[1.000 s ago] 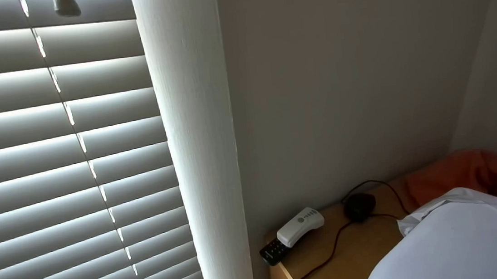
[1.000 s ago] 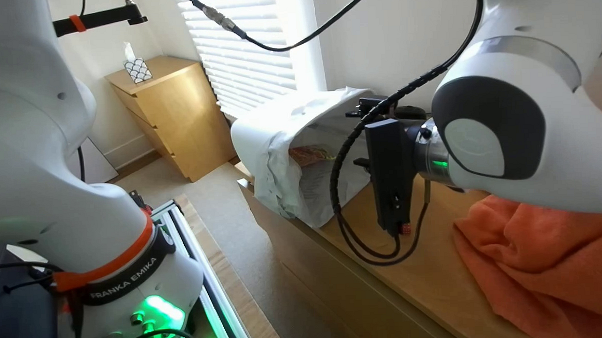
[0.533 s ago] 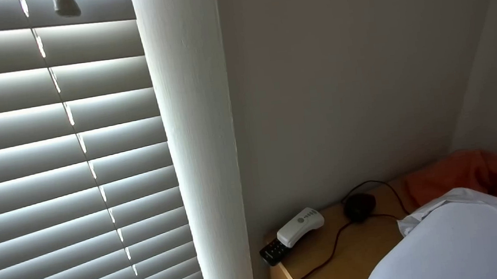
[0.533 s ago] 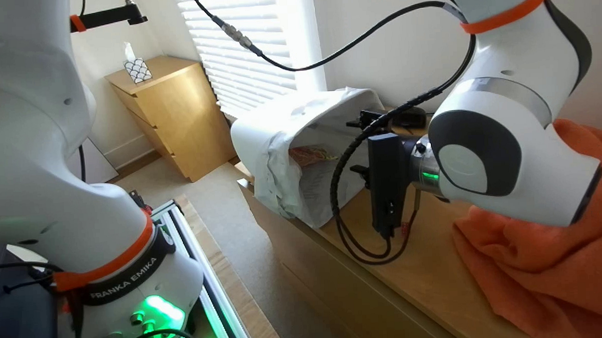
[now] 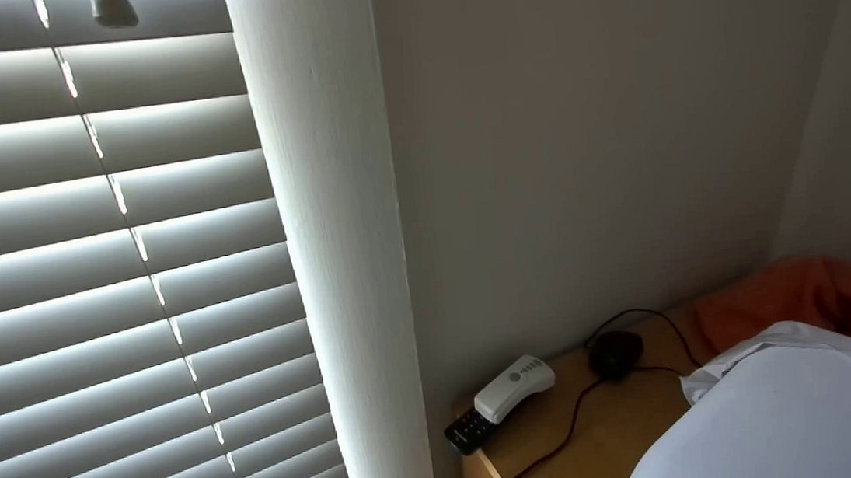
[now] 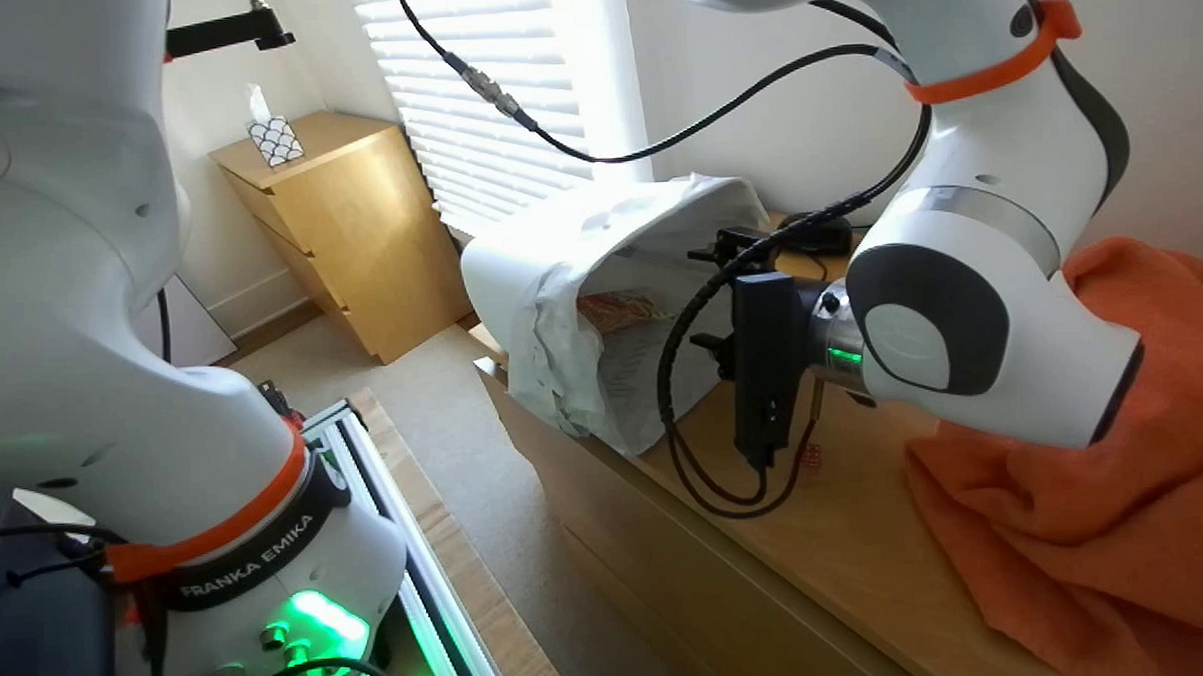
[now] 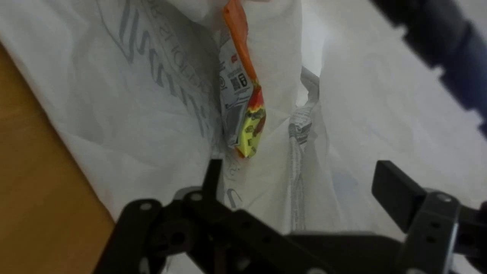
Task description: Lay the bin on its side and remove a wrapper from the bin
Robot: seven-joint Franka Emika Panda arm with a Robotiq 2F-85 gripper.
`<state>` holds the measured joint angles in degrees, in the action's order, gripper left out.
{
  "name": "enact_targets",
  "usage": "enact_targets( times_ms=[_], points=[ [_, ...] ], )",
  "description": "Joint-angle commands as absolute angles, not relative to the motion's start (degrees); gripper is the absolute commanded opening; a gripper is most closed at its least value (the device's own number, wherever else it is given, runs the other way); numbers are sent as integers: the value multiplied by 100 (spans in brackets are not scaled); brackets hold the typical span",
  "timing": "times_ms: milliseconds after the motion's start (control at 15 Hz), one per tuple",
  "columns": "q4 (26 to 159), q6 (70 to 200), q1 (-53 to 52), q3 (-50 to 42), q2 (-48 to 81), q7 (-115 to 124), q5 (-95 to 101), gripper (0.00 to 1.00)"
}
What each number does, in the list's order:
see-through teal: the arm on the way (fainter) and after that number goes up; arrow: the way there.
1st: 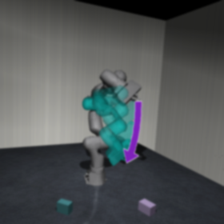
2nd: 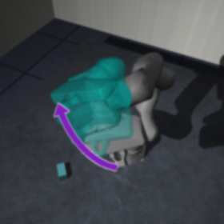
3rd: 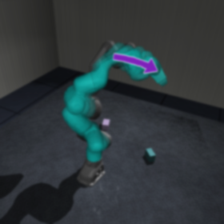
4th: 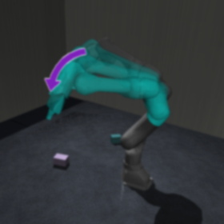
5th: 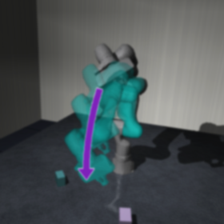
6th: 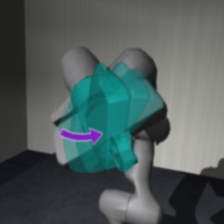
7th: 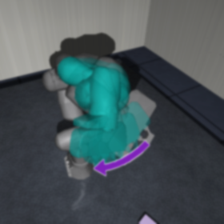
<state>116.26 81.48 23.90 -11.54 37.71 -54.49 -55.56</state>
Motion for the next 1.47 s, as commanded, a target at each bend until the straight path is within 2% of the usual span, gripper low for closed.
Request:
enact_targets(
  times_ms=[0, 533, 800, 933, 1000, 1133, 1333, 1400],
  points=[
    [11490, 8040, 2297, -1101, 3970, -5254, -5657, 100],
    [11509, 8201, 2058, -1062, 3982, -5154, -5612, 99],
    [11458, 8219, 2012, -1078, 4034, -5110, -5570, 81],
    [11441, 8225, 2014, -1088, 4063, -5078, -5565, 68],
    [11440, 8237, 2012, -1093, 4074, -5061, -5556, 78],
    [11432, 8291, 1997, -1108, 4101, -5027, -5534, 93],
    [11414, 8315, 1994, -1118, 4144, -4956, -5497, 99],
    [11403, 8302, 1996, -1116, 4153, -4940, -5480, 89]
  ],
)
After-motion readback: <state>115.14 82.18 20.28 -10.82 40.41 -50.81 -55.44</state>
